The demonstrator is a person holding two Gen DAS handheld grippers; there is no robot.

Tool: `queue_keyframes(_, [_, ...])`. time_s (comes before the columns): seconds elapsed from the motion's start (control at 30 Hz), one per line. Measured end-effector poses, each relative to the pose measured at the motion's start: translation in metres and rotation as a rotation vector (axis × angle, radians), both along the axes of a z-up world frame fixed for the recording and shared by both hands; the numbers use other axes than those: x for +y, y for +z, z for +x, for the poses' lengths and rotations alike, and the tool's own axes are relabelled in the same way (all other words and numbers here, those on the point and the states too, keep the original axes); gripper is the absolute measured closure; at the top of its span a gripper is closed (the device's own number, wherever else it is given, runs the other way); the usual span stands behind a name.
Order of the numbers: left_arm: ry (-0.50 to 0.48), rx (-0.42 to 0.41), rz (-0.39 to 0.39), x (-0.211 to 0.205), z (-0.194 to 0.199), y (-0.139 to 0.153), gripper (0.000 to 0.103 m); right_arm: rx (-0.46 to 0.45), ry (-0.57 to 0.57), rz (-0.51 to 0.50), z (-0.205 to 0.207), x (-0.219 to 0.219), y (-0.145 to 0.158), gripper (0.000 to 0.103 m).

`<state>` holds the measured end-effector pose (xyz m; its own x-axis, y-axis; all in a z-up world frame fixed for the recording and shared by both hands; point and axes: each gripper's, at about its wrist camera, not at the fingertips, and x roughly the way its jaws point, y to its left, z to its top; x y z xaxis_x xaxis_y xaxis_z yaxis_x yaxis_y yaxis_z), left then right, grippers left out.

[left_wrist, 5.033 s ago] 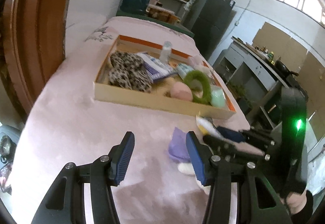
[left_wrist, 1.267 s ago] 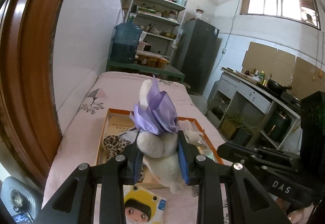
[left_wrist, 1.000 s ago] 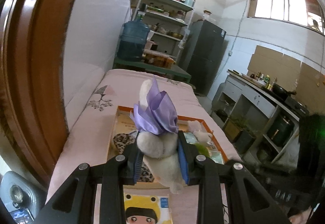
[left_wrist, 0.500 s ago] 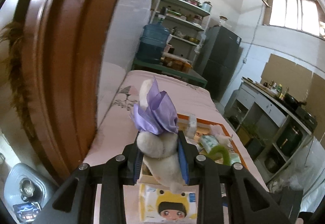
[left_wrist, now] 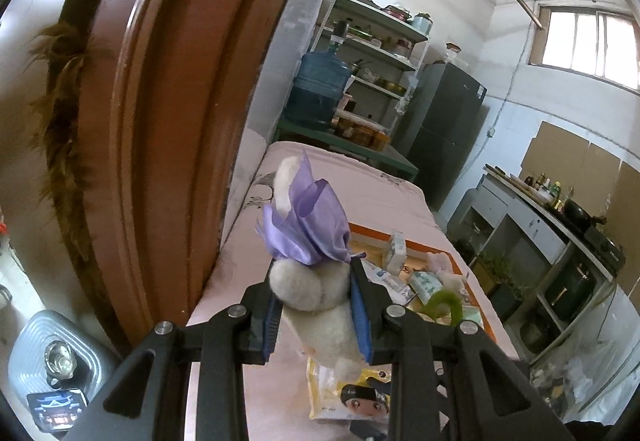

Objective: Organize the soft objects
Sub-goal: 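Carry the purple-hat plush and yellow tissue pack over the box with both tools, then lower the plush and tissue pack into the box and open both tools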

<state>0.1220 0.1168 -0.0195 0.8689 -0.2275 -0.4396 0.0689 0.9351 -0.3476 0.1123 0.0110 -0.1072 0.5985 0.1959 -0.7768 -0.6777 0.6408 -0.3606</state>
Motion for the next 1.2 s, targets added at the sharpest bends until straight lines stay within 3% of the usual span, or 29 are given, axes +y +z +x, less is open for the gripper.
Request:
queue_keyframes(0.13, [-0.001, 0.013, -0.013, 0.003, 0.001, -0.003, 0.072, 0.029, -0.033, 0.061, 0.000, -0.005, 0.010, 0.081])
queue_keyframes(0.37, [-0.014, 0.019, -0.023, 0.003, 0.004, -0.005, 0.072, 0.118, -0.111, 0.299, 0.002, -0.038, 0.045, 0.087])
queue_keyframes(0.47, [-0.025, 0.020, -0.022, 0.001, 0.005, -0.004, 0.072, 0.121, -0.141, 0.351, 0.000, -0.050, 0.059, 0.089])
queue_keyframes(1.2, [-0.126, 0.014, 0.019, -0.044, 0.013, 0.007, 0.072, -0.019, -0.221, 0.452, -0.023, -0.106, 0.122, 0.091])
